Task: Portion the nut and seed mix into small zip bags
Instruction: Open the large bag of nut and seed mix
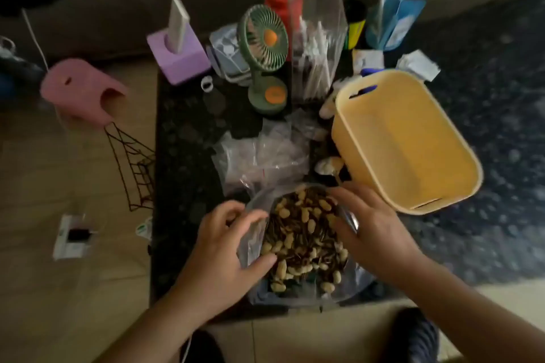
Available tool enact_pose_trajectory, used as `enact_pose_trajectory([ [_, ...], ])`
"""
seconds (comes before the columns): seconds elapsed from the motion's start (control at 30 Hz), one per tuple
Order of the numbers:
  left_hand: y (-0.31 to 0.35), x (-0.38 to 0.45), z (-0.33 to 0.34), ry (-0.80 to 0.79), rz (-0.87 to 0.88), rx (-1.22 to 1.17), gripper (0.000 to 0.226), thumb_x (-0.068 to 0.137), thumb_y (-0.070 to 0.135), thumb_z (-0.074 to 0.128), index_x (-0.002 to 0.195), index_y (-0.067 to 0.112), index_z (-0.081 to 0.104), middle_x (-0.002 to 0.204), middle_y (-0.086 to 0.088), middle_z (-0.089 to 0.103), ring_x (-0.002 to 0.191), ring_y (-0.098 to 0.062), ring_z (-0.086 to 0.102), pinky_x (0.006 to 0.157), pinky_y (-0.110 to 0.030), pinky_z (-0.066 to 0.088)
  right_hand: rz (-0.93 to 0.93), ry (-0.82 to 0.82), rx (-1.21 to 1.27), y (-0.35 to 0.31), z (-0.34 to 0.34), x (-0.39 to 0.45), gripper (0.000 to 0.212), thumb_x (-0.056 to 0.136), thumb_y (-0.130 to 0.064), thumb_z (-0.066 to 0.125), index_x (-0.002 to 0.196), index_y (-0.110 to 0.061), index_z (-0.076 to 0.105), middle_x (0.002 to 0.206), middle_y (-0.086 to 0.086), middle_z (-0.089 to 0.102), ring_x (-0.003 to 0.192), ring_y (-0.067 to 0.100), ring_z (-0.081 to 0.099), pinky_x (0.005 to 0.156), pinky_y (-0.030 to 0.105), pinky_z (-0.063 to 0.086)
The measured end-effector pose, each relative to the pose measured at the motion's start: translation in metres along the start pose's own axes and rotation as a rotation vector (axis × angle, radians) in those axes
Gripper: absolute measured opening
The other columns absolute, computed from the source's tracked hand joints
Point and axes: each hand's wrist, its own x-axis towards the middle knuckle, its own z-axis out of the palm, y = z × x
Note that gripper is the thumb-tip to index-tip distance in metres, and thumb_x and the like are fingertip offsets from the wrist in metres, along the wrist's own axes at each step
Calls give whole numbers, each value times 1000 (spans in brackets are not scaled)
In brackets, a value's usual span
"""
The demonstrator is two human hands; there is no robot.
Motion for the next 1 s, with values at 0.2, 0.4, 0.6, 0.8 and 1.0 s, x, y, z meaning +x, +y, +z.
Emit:
enact_pose_trajectory([
  [0.2,-48,66,28,285,224,94,68,89,60,61,149,31,49,152,2,36,142,-11,29,116,-18,19,-85,48,0,41,28,42,59,95,-39,63,150,-23,50,158,-1,37,140,20,45,110,33,44],
  [0.4,-59,113,38,308,274,66,53,83,60,61,134,49,53,136,17,46,131,-5,40,105,2,20,-108,45,28,61,47,67,45,93,-46,60,137,-39,59,161,-13,29,142,8,35,114,29,37],
  [0.6,-59,115,45,453,343,80,41,83,52,62,123,41,63,115,14,60,116,-9,53,99,-21,39,-303,146,-57,69,50,62,39,94,-34,63,132,-26,67,159,2,38,147,19,36,120,31,32],
  [0.8,-54,95,46,499,358,38,32,95,46,60,123,34,69,105,20,61,110,-12,57,96,-39,48,-326,161,-128,69,57,58,31,99,-21,65,129,-23,69,157,5,42,148,21,35,118,21,23],
  [1.0,-41,58,47,443,329,74,26,94,52,64,117,41,71,116,9,61,120,-15,50,99,-25,38,-321,188,-149,44,36,40,24,103,-18,58,120,-20,74,138,-1,59,126,17,54,102,18,32],
])
